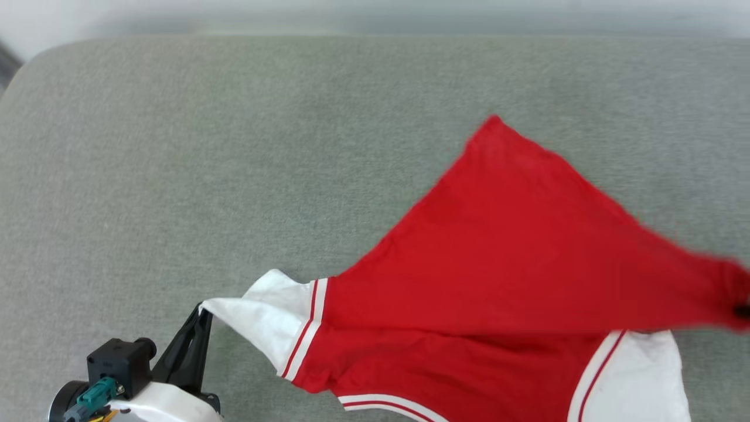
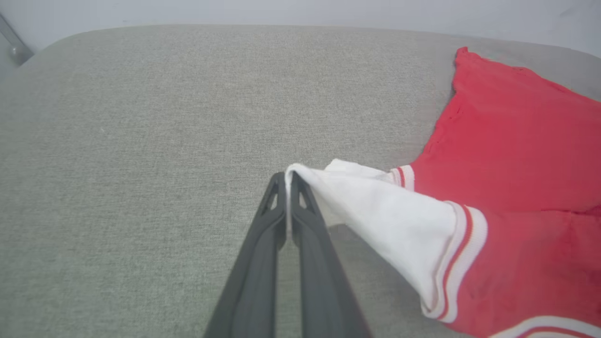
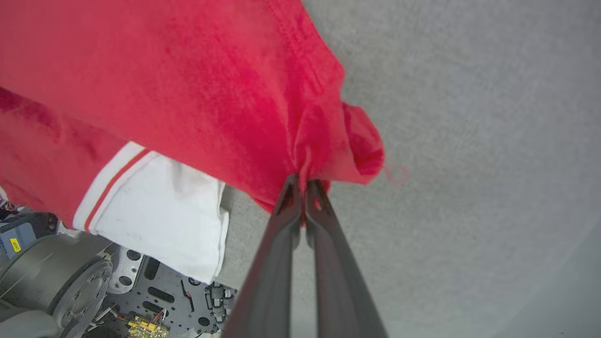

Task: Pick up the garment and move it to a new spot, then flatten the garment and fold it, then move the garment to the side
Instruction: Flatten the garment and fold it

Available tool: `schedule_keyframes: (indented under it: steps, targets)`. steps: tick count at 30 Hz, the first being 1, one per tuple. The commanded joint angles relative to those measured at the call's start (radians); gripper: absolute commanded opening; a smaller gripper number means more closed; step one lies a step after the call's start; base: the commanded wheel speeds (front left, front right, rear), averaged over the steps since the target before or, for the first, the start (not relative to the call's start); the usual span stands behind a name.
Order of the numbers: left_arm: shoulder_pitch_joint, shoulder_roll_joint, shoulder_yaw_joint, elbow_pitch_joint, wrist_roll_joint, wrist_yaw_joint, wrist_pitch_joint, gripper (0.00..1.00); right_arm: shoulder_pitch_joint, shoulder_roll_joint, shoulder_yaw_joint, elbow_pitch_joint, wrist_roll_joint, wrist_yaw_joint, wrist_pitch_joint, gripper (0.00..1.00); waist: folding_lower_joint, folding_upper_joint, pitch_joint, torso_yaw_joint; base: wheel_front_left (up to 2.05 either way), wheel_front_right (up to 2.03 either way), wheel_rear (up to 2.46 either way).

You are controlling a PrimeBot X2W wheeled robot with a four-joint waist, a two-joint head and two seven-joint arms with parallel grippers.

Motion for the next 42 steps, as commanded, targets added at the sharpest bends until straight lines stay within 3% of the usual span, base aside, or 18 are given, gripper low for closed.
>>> schedule_keyframes:
  steps: [1,8,14,15,16,29,37,42]
  targets:
    - [0.019,0.005,0.003,-0.004,-0.001,0.005,-0.001,0.0,0.076,-0.006,-0.009,-0.009,0.01,0.0,-0.015,0.0,0.0,0.0,-0.033,-0.032,0.0,0.0,0.0]
    - [0.035,0.017,0.001,-0.015,-0.004,0.012,0.007,0.0,0.381,0.044,-0.073,-0.004,0.013,0.0,-0.107,0.0,0.0,0.0,-0.042,-0.051,0.0,0.0,0.0]
    - [0.024,0.02,-0.006,-0.017,0.003,0.016,0.014,0.0,0.434,0.114,-0.096,0.031,-0.045,0.0,-0.156,0.0,0.0,0.0,-0.028,-0.059,0.0,0.0,0.0]
    - [0.021,0.02,-0.007,-0.016,0.004,0.016,0.017,0.0,0.425,0.125,-0.104,0.033,-0.048,0.0,-0.161,0.27,0.0,0.0,-0.028,-0.061,0.0,0.0,0.0]
    - [0.019,0.02,-0.008,-0.016,0.005,0.018,0.017,0.0,0.411,0.13,-0.112,0.029,-0.053,0.0,-0.165,1.0,0.0,0.0,-0.029,-0.062,0.0,0.0,0.0]
    - [-0.013,-0.002,-0.029,-0.028,0.021,0.016,0.026,0.0,0.142,0.058,-0.199,-0.142,-0.077,0.0,-0.134,1.0,0.0,0.0,-0.018,-0.042,0.0,0.0,0.0]
    - [-0.069,-0.023,-0.042,-0.035,0.048,0.006,0.029,0.0,-0.14,0.032,-0.051,-0.177,-0.125,0.0,0.002,1.0,0.0,0.0,0.058,0.012,0.0,0.0,0.0]
    - [-0.106,-0.041,-0.051,-0.038,0.066,-0.002,0.026,0.0,-0.321,0.081,0.068,-0.093,-0.133,0.0,0.097,1.0,0.0,0.0,0.118,0.043,0.0,0.0,0.0]
